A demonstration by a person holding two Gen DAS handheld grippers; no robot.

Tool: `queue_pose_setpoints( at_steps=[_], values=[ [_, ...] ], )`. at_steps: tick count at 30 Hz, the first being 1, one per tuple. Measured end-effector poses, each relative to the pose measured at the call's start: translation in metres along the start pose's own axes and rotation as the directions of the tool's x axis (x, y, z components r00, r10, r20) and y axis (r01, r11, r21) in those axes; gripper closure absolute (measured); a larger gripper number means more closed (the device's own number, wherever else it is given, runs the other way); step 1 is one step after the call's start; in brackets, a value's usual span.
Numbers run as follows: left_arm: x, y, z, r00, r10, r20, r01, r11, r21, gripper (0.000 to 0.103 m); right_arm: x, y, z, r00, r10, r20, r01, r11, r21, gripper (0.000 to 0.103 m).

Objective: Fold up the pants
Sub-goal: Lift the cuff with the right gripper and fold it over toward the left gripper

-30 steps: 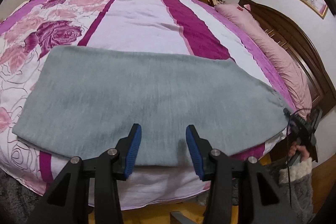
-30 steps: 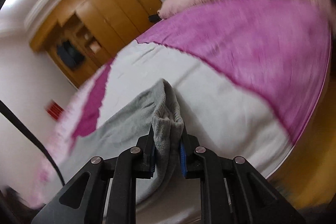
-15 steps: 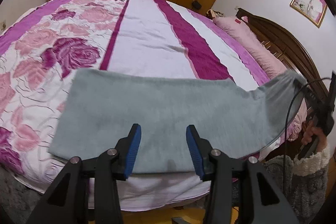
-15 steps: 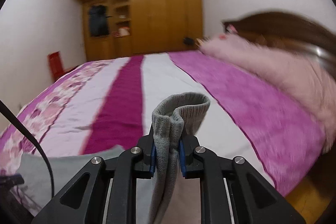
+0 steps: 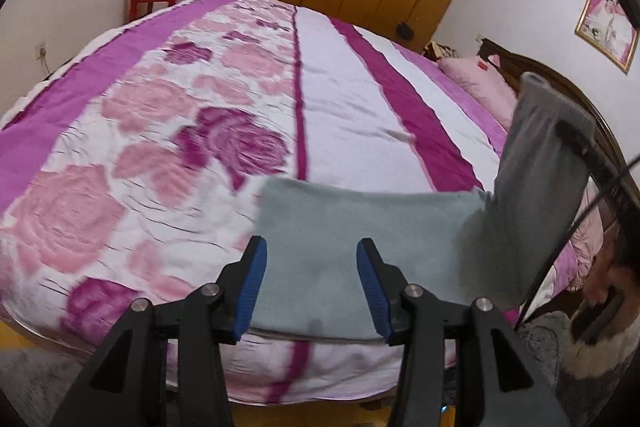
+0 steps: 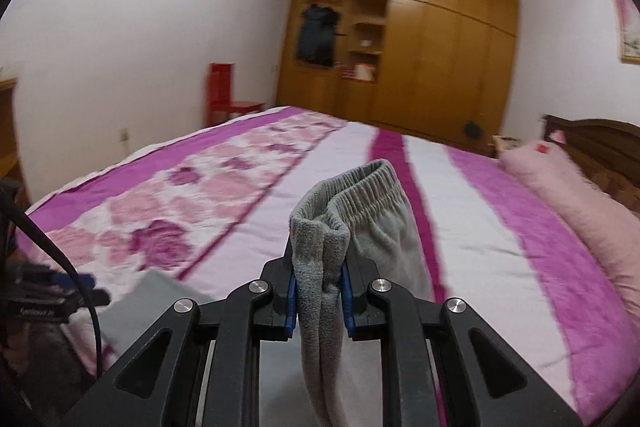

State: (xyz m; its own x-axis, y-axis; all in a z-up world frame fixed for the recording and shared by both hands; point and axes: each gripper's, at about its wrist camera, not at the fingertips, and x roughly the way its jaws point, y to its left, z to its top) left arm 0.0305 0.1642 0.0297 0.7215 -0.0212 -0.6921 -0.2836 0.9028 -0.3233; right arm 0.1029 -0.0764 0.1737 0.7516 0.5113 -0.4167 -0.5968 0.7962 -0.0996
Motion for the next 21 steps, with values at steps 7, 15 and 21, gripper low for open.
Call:
queue_pose_setpoints(
  at_steps=[7, 15, 21],
  values=[
    [0.001, 0.059, -0.014, 1.0, 0.024, -0.01, -0.025, 0.991, -0.134, 0.05, 0.03, 0.089, -0.017, 0.994, 0.108, -0.036, -0.11, 0.991, -0.08, 0.088],
    [0.0, 0.072, -0.025, 0.999, 0.029, -0.042, -0.035, 0.987, -0.158, 0.05, 0.06, 0.172, -0.05, 0.981, 0.093, -0.17, -0.146, 0.933, -0.328, 0.088],
    [-0.003, 0.085, -0.028, 0.999, 0.027, -0.04, -0.035, 0.977, -0.21, 0.05, 0.067, 0.189, -0.075, 0.968, 0.107, -0.228, -0.192, 0.899, -0.393, 0.088]
  ],
)
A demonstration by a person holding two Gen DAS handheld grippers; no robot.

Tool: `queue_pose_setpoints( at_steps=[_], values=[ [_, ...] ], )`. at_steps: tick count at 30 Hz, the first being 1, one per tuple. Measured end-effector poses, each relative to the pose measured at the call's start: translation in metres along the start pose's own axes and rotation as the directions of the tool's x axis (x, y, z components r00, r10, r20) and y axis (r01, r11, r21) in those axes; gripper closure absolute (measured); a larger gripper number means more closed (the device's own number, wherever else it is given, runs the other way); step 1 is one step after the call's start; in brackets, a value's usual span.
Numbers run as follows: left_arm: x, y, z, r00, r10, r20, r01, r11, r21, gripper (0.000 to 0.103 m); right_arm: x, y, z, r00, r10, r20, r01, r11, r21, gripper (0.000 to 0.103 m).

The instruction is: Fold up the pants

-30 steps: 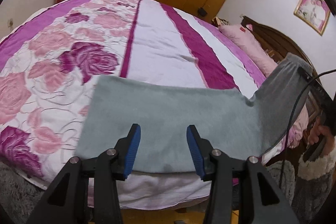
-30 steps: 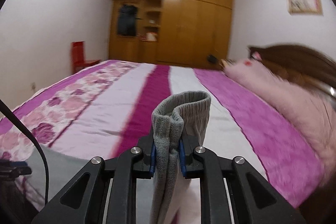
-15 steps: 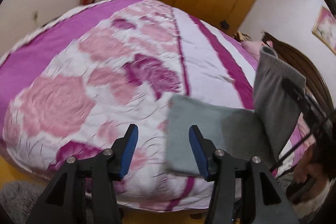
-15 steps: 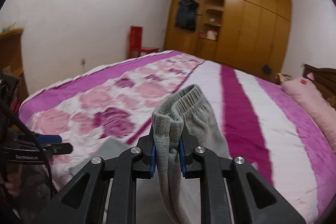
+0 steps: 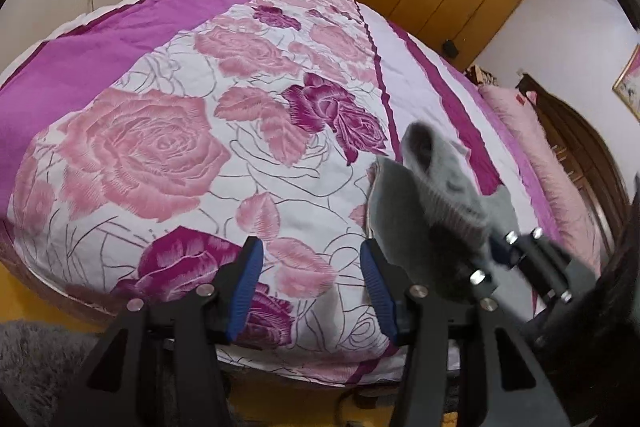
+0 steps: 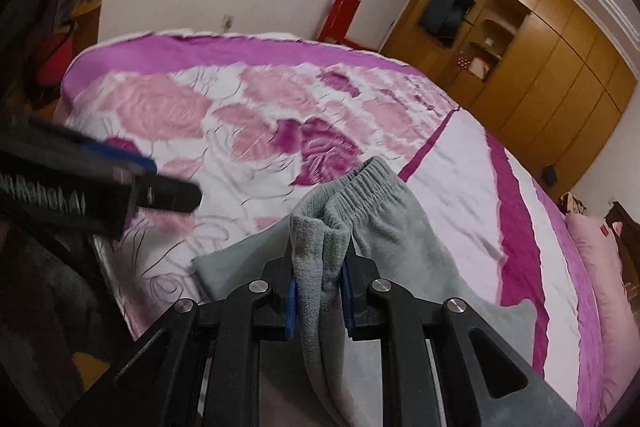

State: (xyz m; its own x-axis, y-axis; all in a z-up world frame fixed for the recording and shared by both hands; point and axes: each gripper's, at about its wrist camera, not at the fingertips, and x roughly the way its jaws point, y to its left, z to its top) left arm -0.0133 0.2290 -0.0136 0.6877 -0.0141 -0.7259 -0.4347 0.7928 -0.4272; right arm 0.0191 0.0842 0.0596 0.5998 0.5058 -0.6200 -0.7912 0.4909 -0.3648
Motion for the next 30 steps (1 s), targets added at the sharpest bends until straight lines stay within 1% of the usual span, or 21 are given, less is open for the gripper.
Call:
queue_pose_setpoints(
  at_steps=[3, 9, 13, 16, 19, 22, 23, 24, 25, 27, 28, 29, 30],
  values=[
    [0.0, 0.006, 0.0, 1.0, -0.009, -0.006, 0.008, 1.0, -0.02, 0.05, 0.008, 0.006, -0.002, 1.0, -0.004, -0.025, 0.003, 1.0, -0.028, 0.088],
    [-0.002, 0.009, -0.001, 1.0, -0.015, -0.004, 0.015, 1.0, -0.021, 0.05, 0.015, 0.015, -0.006, 0.999, -0.008, -0.048, 0.006, 0.999, -0.054, 0.088],
    [-0.003, 0.009, -0.003, 1.0, -0.003, -0.006, 0.003, 1.0, -0.017, 0.05, 0.02, 0.018, -0.009, 0.998, 0.005, -0.06, -0.007, 0.999, -0.037, 0.088],
    [-0.004, 0.01, -0.004, 1.0, -0.004, -0.006, 0.004, 1.0, -0.016, 0.05, 0.019, 0.019, -0.008, 0.998, 0.01, -0.059, -0.011, 1.0, -0.028, 0.084],
    [-0.005, 0.014, -0.003, 1.0, -0.001, -0.005, 0.001, 0.999, -0.035, 0.05, 0.019, 0.022, -0.007, 0.998, 0.012, -0.066, -0.013, 1.0, -0.02, 0.081],
    [-0.006, 0.019, -0.003, 1.0, -0.009, -0.004, 0.009, 0.998, -0.058, 0.05, 0.017, 0.025, -0.007, 0.998, -0.001, -0.064, -0.001, 0.999, -0.037, 0.081],
    [-0.006, 0.02, -0.003, 1.0, -0.013, -0.002, 0.013, 0.998, -0.063, 0.05, 0.015, 0.027, -0.007, 0.998, -0.006, -0.057, 0.003, 0.999, -0.048, 0.079],
    [-0.007, 0.021, -0.003, 1.0, -0.019, 0.001, 0.019, 0.997, -0.069, 0.05, 0.012, 0.029, -0.008, 0.999, 0.004, -0.049, -0.006, 0.998, -0.055, 0.075],
    [-0.007, 0.022, -0.003, 1.0, -0.021, 0.003, 0.021, 0.997, -0.074, 0.05, 0.007, 0.03, -0.008, 0.999, 0.023, -0.038, -0.025, 0.998, -0.053, 0.073],
    [-0.008, 0.024, -0.003, 1.0, -0.022, 0.003, 0.022, 0.996, -0.082, 0.05, -0.001, 0.028, -0.009, 0.995, 0.099, -0.015, -0.099, 0.995, -0.023, 0.064],
    [-0.008, 0.025, -0.003, 1.0, -0.024, 0.004, 0.024, 0.996, -0.086, 0.05, -0.004, 0.026, -0.009, 0.989, 0.151, -0.006, -0.151, 0.989, 0.001, 0.063],
    [-0.008, 0.025, -0.003, 1.0, -0.025, 0.005, 0.026, 0.996, -0.088, 0.05, -0.007, 0.022, -0.008, 0.982, 0.191, 0.005, -0.191, 0.981, 0.042, 0.058],
    [-0.009, 0.025, -0.003, 1.0, -0.025, 0.008, 0.026, 0.996, -0.089, 0.05, -0.009, 0.016, -0.008, 0.975, 0.223, 0.022, -0.224, 0.971, 0.083, 0.057]
  ],
)
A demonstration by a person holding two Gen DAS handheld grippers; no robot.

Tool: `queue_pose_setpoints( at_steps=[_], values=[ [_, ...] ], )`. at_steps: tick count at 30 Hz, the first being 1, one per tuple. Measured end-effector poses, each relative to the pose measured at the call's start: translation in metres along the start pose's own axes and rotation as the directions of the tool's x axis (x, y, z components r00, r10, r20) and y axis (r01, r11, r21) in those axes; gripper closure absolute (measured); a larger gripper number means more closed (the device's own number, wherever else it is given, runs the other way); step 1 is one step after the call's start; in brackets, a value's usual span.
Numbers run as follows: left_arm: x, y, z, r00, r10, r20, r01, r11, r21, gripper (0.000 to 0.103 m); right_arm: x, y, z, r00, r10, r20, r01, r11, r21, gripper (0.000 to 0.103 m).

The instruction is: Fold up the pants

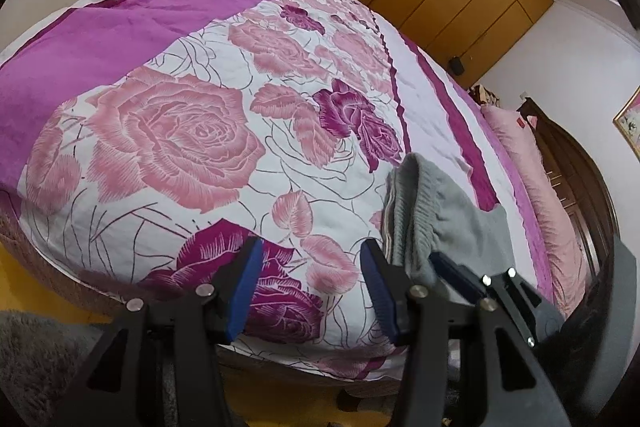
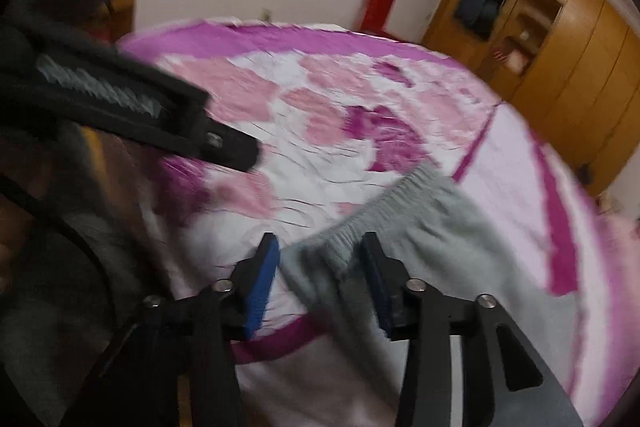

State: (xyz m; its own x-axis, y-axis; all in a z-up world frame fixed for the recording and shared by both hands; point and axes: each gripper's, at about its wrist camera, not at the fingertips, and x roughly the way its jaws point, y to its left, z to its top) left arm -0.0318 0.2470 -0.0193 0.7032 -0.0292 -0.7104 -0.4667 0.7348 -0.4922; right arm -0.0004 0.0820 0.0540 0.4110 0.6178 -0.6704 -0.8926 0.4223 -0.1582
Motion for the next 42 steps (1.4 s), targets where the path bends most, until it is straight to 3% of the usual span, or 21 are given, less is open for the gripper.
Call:
queue_pose_setpoints(
  at_steps=[2, 4, 7, 10, 16, 19, 21, 24, 28, 29, 31, 32, 34, 37, 40, 42],
  values=[
    [0.0, 0.0, 0.0, 1.0, 0.004, 0.003, -0.004, 1.0, 0.0, 0.05, -0.007, -0.017, 0.001, 0.994, 0.101, 0.043, -0.106, 0.987, 0.124, 0.057],
    [-0.001, -0.002, 0.0, 1.0, 0.011, 0.01, -0.012, 1.0, 0.005, 0.05, -0.013, -0.041, -0.001, 0.98, 0.178, 0.092, -0.196, 0.946, 0.259, 0.057],
    [-0.005, -0.008, -0.001, 0.999, 0.022, 0.035, -0.023, 0.999, 0.032, 0.05, -0.02, -0.069, -0.006, 0.97, 0.202, 0.134, -0.239, 0.898, 0.37, 0.057],
    [-0.012, -0.018, 0.001, 0.998, 0.011, 0.068, -0.015, 0.998, 0.068, 0.05, -0.029, -0.095, -0.014, 0.967, 0.198, 0.16, -0.249, 0.866, 0.434, 0.057],
    [-0.013, -0.062, 0.008, 0.997, -0.027, 0.078, 0.014, 0.986, 0.163, 0.05, -0.053, -0.137, -0.04, 0.977, 0.115, 0.179, -0.19, 0.851, 0.489, 0.061],
    [-0.003, -0.096, 0.01, 0.998, -0.042, 0.056, 0.028, 0.972, 0.235, 0.05, -0.066, -0.164, -0.059, 0.979, 0.07, 0.189, -0.16, 0.84, 0.519, 0.074],
    [0.005, -0.121, 0.011, 0.997, -0.06, 0.045, 0.045, 0.956, 0.289, 0.05, -0.073, -0.186, -0.074, 0.978, 0.048, 0.201, -0.154, 0.819, 0.553, 0.085],
    [0.026, -0.157, 0.011, 0.996, -0.078, 0.031, 0.061, 0.929, 0.364, 0.05, -0.077, -0.223, -0.104, 0.969, 0.082, 0.232, -0.214, 0.748, 0.628, 0.087],
    [0.068, -0.174, 0.004, 1.0, -0.007, 0.014, 0.001, 0.913, 0.408, 0.056, -0.061, -0.252, -0.148, 0.938, 0.226, 0.264, -0.348, 0.619, 0.704, 0.087],
    [0.08, -0.173, 0.0, 1.0, 0.026, -0.005, -0.022, 0.91, 0.415, 0.058, -0.057, -0.256, -0.161, 0.942, 0.224, 0.248, -0.334, 0.606, 0.721, 0.087],
    [0.101, -0.163, -0.007, 0.982, 0.189, 0.001, -0.173, 0.893, 0.415, 0.062, -0.051, -0.263, -0.185, 0.956, 0.198, 0.215, -0.291, 0.583, 0.758, 0.093],
    [0.109, -0.156, -0.011, 0.972, 0.233, 0.002, -0.212, 0.882, 0.421, 0.074, -0.048, -0.269, -0.203, 0.959, 0.186, 0.213, -0.281, 0.55, 0.787, 0.103],
    [0.108, -0.152, -0.014, 0.972, 0.233, 0.027, -0.222, 0.876, 0.427, 0.077, -0.05, -0.278, -0.224, 0.953, 0.18, 0.245, -0.303, 0.508, 0.806, 0.103],
    [0.108, -0.157, -0.015, 0.965, 0.26, 0.028, -0.244, 0.859, 0.45, 0.077, -0.065, -0.283, -0.226, 0.967, 0.135, 0.218, -0.256, 0.55, 0.795, 0.103],
    [0.106, -0.169, -0.014, 0.961, 0.276, 0.026, -0.256, 0.848, 0.465, 0.073, -0.073, -0.292, -0.219, 0.962, 0.132, 0.237, -0.27, 0.555, 0.787, 0.103],
    [0.099, -0.177, -0.01, 0.976, 0.219, 0.007, -0.197, 0.862, 0.467, 0.067, -0.069, -0.301, -0.211, 0.949, 0.165, 0.27, -0.315, 0.555, 0.77, 0.103]
  ],
)
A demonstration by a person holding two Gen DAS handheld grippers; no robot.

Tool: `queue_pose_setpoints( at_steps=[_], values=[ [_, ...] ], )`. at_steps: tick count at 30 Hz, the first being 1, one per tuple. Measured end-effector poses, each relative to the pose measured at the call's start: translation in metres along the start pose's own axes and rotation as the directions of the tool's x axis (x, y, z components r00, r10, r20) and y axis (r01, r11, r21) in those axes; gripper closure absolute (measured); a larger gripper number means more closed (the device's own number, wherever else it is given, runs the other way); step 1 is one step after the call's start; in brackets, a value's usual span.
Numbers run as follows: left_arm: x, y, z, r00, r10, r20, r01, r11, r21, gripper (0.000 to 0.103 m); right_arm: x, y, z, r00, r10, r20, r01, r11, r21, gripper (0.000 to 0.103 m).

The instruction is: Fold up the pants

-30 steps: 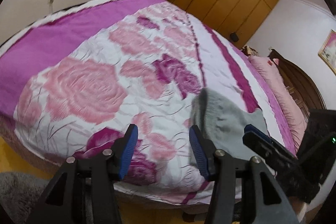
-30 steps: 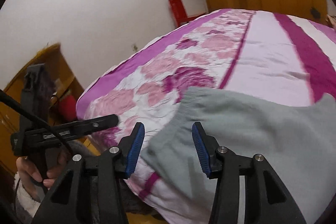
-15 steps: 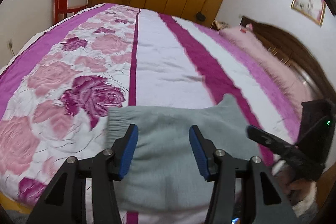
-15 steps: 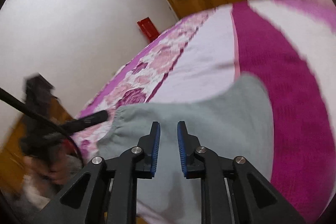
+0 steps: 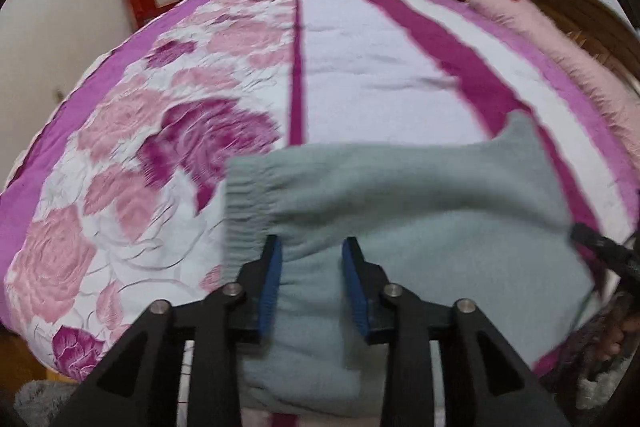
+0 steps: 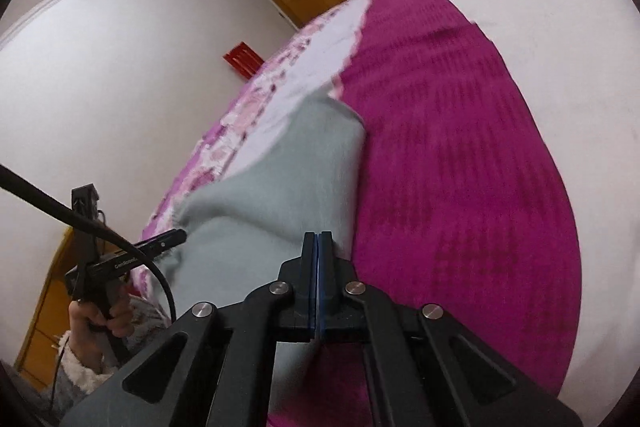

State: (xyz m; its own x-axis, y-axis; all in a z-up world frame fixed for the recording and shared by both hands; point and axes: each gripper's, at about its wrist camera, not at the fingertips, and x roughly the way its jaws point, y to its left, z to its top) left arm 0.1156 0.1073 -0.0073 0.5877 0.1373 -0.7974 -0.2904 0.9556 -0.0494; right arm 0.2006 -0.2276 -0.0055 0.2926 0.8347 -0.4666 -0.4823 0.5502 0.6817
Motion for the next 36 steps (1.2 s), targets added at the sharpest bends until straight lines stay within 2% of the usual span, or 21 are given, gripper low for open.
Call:
queue_pose_setpoints(
  at_steps=[3, 5, 7, 9, 11, 13, 14, 17, 20, 22, 25, 28, 30, 32, 34, 35, 36],
  values=[
    [-0.005, -0.012, 0.017, 0.996, -0.092, 0.019, 0.092, 0.996, 0.022, 0.062, 0.015, 0.001, 0.02, 0.996, 0.077, -0.051, -0.077, 0.997, -0.005, 0.103],
    [0.001, -0.023, 0.027, 0.994, -0.105, 0.023, 0.104, 0.993, 0.054, 0.062, 0.026, 0.003, 0.03, 0.985, 0.144, -0.099, -0.146, 0.989, -0.018, 0.103],
    [0.011, -0.034, 0.034, 0.994, -0.111, 0.015, 0.109, 0.991, 0.082, 0.062, 0.038, 0.008, 0.037, 0.976, 0.174, -0.128, -0.181, 0.983, -0.041, 0.103],
    [0.024, -0.039, 0.039, 0.992, -0.125, 0.002, 0.124, 0.988, 0.088, 0.062, 0.059, 0.009, 0.039, 0.975, 0.158, -0.159, -0.169, 0.984, -0.058, 0.103],
    [0.041, -0.04, 0.042, 0.994, -0.11, -0.023, 0.111, 0.99, 0.083, 0.062, 0.073, -0.007, 0.04, 0.982, 0.088, -0.166, -0.097, 0.994, -0.048, 0.103],
    [0.053, -0.037, 0.041, 0.993, -0.115, -0.039, 0.118, 0.989, 0.086, 0.062, 0.071, -0.029, 0.041, 0.984, 0.142, -0.111, -0.136, 0.989, 0.059, 0.103],
    [0.055, -0.036, 0.039, 0.992, -0.124, -0.036, 0.126, 0.988, 0.087, 0.062, 0.067, -0.032, 0.041, 0.987, 0.135, -0.086, -0.128, 0.989, 0.074, 0.103],
    [0.052, -0.033, 0.038, 0.99, -0.141, -0.027, 0.143, 0.986, 0.092, 0.062, 0.063, -0.023, 0.048, 0.992, 0.102, -0.07, -0.099, 0.994, 0.045, 0.103],
    [0.046, -0.036, 0.044, 0.989, -0.143, -0.025, 0.144, 0.986, 0.084, 0.062, 0.07, -0.013, 0.061, 0.99, 0.116, -0.078, -0.115, 0.993, 0.018, 0.103],
    [0.046, -0.038, 0.049, 0.985, -0.172, -0.015, 0.173, 0.981, 0.083, 0.061, 0.079, -0.012, 0.07, 0.989, 0.118, -0.092, -0.117, 0.993, 0.018, 0.103],
    [0.058, -0.039, 0.052, 0.987, -0.155, -0.035, 0.157, 0.984, 0.079, 0.06, 0.09, -0.024, 0.076, 0.993, 0.052, -0.103, -0.05, 0.999, 0.022, 0.103],
    [0.066, -0.036, 0.05, 0.985, -0.165, -0.04, 0.168, 0.983, 0.073, 0.06, 0.095, -0.039, 0.084, 0.997, 0.025, -0.068, -0.021, 0.997, 0.072, 0.103],
    [0.065, -0.035, 0.049, 0.984, -0.173, -0.035, 0.175, 0.982, 0.067, 0.06, 0.086, -0.045, 0.086, 0.999, -0.032, -0.03, 0.035, 0.994, 0.104, 0.103],
    [0.059, -0.034, 0.049, 0.986, -0.164, -0.038, 0.166, 0.983, 0.072, 0.06, 0.068, -0.05, 0.082, 0.999, -0.03, 0.011, 0.028, 0.988, 0.15, 0.103],
    [0.047, -0.031, 0.048, 0.986, -0.166, -0.032, 0.168, 0.984, 0.066, 0.06, 0.05, -0.054, 0.075, 0.999, 0.021, 0.03, -0.027, 0.98, 0.197, 0.093],
    [0.041, -0.03, 0.047, 0.985, -0.17, -0.028, 0.171, 0.983, 0.062, 0.06, 0.04, -0.056, 0.067, 0.999, 0.041, 0.035, -0.048, 0.973, 0.227, 0.073],
    [0.034, -0.026, 0.044, 0.984, -0.176, -0.019, 0.177, 0.983, 0.053, 0.058, 0.031, -0.057, 0.059, 0.997, 0.061, 0.039, -0.068, 0.967, 0.244, 0.063]
  ],
)
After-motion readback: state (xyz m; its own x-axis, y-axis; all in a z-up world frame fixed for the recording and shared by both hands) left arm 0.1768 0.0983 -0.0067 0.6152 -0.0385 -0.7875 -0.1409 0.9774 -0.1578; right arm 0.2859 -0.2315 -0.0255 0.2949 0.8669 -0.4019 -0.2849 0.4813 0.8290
